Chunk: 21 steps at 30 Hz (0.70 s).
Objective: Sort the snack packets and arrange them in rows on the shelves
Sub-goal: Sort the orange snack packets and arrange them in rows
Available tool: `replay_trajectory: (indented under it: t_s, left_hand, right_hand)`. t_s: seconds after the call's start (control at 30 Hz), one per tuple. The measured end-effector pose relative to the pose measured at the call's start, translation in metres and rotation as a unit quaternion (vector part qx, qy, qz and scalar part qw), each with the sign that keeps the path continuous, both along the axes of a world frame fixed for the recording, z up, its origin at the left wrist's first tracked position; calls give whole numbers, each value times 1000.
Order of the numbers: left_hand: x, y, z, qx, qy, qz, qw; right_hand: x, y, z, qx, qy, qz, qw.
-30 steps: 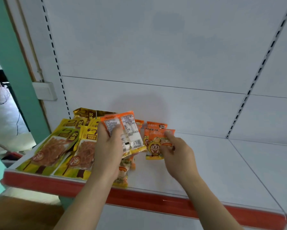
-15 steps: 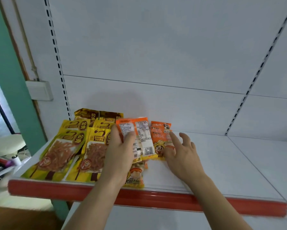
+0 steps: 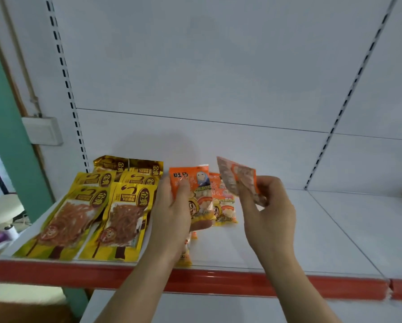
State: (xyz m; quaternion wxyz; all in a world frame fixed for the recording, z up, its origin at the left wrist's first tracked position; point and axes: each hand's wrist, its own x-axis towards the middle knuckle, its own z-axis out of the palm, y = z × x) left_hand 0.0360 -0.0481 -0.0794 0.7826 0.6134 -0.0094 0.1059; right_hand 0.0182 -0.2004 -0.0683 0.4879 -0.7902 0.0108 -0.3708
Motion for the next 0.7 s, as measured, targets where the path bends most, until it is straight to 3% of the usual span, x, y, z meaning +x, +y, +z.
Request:
replay_trajectory:
  t_s: [0.07, 0.13, 0.33, 0.4, 0.57, 0.7]
  left_hand:
    - [-2, -5, 6, 0, 1, -41, 999]
    - [-5, -10, 12, 15, -35, -51, 998]
    - [-4, -14, 10, 51, -72, -54, 995]
    - [1, -15, 3, 71, -76, -28, 994]
    - [15, -8, -3, 105, -42, 57, 992]
    - [19, -6, 0, 176, -64, 58, 981]
  right_hand:
    - [-1, 5, -6, -178, -92, -23, 980]
    - [1, 12, -19, -281, -126, -13, 951]
    - [0, 5, -30, -248, -49, 71, 965]
    - [3, 2, -32, -216, -24, 124, 968]
    - [2, -6, -27, -159, 16, 150, 976]
    - [0, -12, -19, -132, 75, 253, 956]
